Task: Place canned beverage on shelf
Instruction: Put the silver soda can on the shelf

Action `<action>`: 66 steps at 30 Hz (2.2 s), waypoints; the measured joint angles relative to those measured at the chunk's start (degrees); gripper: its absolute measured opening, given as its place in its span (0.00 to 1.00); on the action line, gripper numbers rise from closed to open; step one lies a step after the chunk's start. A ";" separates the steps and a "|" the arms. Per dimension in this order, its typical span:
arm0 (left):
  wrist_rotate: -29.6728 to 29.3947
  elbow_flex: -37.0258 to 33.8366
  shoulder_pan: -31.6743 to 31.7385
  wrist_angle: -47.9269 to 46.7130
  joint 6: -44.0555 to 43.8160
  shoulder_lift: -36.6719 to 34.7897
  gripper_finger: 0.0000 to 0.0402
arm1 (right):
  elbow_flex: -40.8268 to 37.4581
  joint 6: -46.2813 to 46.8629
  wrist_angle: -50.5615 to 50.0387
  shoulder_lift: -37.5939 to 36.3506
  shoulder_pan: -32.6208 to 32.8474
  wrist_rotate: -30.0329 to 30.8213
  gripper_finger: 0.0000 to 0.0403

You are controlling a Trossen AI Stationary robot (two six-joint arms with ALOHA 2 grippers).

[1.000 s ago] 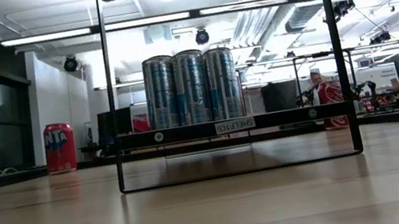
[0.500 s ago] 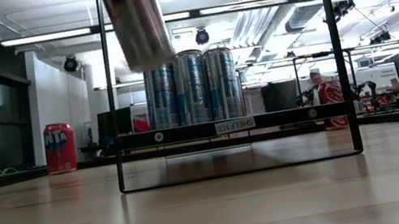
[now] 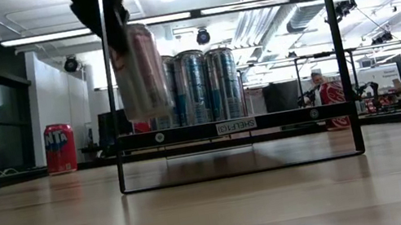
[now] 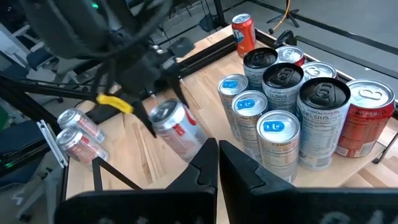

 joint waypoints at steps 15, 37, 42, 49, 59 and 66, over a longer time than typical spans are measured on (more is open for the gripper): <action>4.29 0.09 4.33 2.93 3.04 3.58 0.50 | 0.00 0.02 -0.19 0.00 0.01 0.00 0.00; 3.73 0.11 4.60 6.40 7.59 4.97 0.61 | 0.00 0.04 -0.39 0.00 -0.01 0.00 0.00; 4.16 0.11 5.77 6.21 5.46 4.97 0.64 | 0.00 0.04 -0.38 0.00 0.01 0.02 0.00; 6.19 0.13 6.93 6.14 5.05 4.97 0.78 | 0.00 0.05 -0.37 0.00 0.01 0.01 0.00; 8.11 10.17 6.62 -0.91 7.83 4.92 0.89 | 0.00 0.04 -0.37 0.00 0.01 0.02 0.00; 7.99 14.92 4.50 -3.45 1.26 0.84 0.89 | 0.00 0.04 -0.39 -0.02 0.00 0.01 0.00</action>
